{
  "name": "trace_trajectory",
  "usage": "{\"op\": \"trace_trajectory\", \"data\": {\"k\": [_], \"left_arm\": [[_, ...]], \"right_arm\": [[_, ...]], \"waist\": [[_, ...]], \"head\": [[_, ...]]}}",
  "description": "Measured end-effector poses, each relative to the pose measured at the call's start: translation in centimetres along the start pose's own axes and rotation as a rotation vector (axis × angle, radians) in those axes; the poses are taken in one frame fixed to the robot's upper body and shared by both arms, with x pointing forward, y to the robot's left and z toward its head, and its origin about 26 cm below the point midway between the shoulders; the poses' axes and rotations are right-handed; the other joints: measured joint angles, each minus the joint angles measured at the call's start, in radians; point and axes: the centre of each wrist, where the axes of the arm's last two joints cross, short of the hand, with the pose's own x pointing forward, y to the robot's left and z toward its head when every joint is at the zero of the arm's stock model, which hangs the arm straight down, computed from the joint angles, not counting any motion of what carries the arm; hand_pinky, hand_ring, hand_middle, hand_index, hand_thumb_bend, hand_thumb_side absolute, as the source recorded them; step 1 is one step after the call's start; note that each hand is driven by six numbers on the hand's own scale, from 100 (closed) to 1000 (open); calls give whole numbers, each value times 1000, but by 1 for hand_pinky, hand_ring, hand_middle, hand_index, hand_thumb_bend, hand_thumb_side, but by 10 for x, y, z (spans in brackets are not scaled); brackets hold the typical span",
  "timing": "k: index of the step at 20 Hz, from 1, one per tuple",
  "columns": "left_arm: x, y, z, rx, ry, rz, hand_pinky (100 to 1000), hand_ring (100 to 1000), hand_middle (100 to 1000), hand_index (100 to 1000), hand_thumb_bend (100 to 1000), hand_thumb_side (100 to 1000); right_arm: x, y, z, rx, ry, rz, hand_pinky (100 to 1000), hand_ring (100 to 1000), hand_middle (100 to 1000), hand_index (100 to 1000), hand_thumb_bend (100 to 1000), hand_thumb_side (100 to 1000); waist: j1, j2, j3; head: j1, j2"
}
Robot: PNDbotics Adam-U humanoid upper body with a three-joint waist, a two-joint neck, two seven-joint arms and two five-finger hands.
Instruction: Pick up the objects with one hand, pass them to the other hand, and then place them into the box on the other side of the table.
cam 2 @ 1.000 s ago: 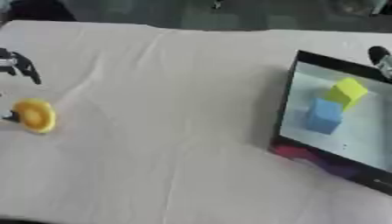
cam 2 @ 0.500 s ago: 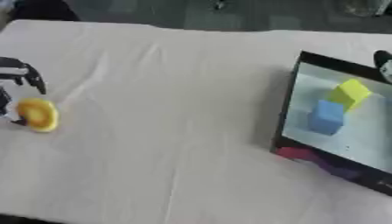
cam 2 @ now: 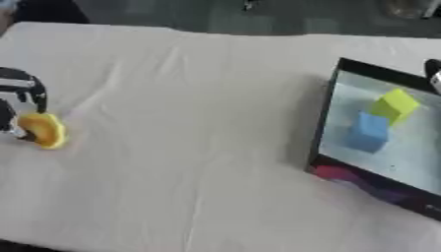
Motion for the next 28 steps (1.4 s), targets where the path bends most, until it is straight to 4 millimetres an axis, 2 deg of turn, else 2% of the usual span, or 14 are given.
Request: {"op": "trace_trajectory", "data": {"k": [5, 8, 13, 20, 28], "left_arm": [[-3, -5, -2, -20, 5, 17, 744, 700, 558, 404, 433, 100], [-5, -5, 2, -9, -3, 47, 733, 678, 532, 370, 388, 100], [-10, -2, 19, 40, -30, 116, 726, 661, 524, 366, 337, 100], [1, 11, 50, 179, -89, 149, 709, 634, 511, 369, 260, 100], [14, 13, 65, 365, -172, 191, 696, 614, 502, 380, 157, 100]], "right_arm": [[0, 0, 0, -1, -1, 0, 961, 1000, 929, 901, 312, 471], [0, 0, 0, -1, -2, -1, 961, 1000, 928, 900, 310, 470], [-2, 0, 1, -1, -3, -2, 961, 1000, 928, 900, 307, 468], [-2, -1, 2, -6, -3, -6, 961, 1000, 928, 900, 305, 470], [0, -1, 2, -6, -11, -8, 961, 1000, 928, 900, 300, 467]], "waist": [[0, 0, 0], [0, 0, 2], [0, 0, 4], [0, 0, 6], [0, 0, 7]], "head": [[1, 0], [1, 0], [0, 0], [-5, -4], [-19, -8]]}}
